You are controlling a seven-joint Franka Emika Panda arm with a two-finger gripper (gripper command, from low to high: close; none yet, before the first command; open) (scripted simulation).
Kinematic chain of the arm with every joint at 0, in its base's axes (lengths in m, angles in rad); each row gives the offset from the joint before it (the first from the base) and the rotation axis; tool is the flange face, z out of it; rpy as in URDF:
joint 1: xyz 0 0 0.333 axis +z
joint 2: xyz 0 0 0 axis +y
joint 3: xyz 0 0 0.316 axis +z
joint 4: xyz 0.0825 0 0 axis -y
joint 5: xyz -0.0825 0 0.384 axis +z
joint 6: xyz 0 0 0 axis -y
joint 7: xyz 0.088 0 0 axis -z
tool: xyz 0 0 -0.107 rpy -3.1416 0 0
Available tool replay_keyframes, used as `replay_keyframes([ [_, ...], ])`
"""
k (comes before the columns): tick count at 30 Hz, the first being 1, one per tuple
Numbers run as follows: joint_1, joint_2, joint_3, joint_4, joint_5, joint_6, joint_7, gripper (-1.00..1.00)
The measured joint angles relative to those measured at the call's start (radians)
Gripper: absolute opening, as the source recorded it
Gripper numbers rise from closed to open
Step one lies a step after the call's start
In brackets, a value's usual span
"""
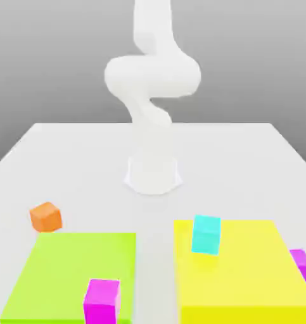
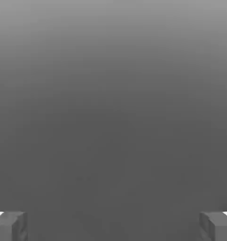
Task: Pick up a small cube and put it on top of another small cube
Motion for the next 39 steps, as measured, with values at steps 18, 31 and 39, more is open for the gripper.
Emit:
replay_keyframes([
  [18, -0.36, 0.661, -0.433, -0.508, -0.049, 0.485, -0.123, 0.0],
  [31, -0.654, 0.986, -0.057, -0.469, 0.431, 0.725, -0.482, -1.0],
  [39, -0.603, 0.945, -0.122, -0.477, 0.374, 0.692, -0.44, -1.0],
])
